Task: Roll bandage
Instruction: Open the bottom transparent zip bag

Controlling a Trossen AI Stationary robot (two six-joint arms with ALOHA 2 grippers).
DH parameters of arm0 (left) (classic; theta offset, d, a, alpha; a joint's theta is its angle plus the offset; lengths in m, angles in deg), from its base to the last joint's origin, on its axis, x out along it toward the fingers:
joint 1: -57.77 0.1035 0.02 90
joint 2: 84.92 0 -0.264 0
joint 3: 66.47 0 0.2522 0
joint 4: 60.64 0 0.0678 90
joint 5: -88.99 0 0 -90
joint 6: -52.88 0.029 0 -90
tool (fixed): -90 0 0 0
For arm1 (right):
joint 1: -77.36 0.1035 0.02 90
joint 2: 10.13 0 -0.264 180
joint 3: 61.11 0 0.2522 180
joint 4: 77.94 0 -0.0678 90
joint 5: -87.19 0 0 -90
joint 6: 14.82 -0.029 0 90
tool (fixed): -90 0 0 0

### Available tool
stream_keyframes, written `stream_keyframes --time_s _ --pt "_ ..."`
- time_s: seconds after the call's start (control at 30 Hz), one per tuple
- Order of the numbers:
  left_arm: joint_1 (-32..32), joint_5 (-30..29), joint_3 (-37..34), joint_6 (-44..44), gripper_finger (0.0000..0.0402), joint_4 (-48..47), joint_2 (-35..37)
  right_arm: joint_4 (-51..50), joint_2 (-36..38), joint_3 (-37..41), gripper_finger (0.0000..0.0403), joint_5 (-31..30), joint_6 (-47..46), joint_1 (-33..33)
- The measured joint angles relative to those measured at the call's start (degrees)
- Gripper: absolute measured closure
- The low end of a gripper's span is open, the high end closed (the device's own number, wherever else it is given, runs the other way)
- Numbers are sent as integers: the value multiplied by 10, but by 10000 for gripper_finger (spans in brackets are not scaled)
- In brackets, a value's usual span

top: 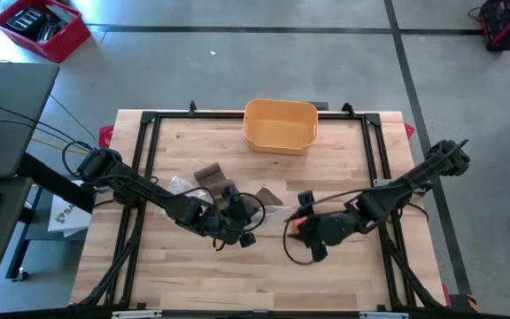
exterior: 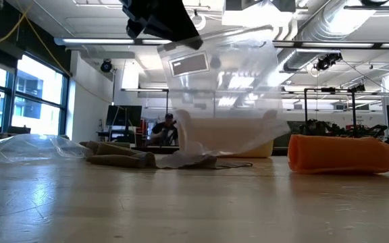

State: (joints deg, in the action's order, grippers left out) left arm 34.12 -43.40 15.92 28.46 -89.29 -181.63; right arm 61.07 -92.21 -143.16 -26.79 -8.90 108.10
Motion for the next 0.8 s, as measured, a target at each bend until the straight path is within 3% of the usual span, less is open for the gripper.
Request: stream_keyframes --time_s 0.2,0.6,0.8 --pt "-2 0 0 16 401 18 0 64 -20 16 219 0 58 -18" --pt "-11 -10 0 31 401 34 -2 91 -113 17 219 41 57 -104" --pt "-28 -68 0 38 401 -5 -3 108 -117 17 219 122 30 -114"
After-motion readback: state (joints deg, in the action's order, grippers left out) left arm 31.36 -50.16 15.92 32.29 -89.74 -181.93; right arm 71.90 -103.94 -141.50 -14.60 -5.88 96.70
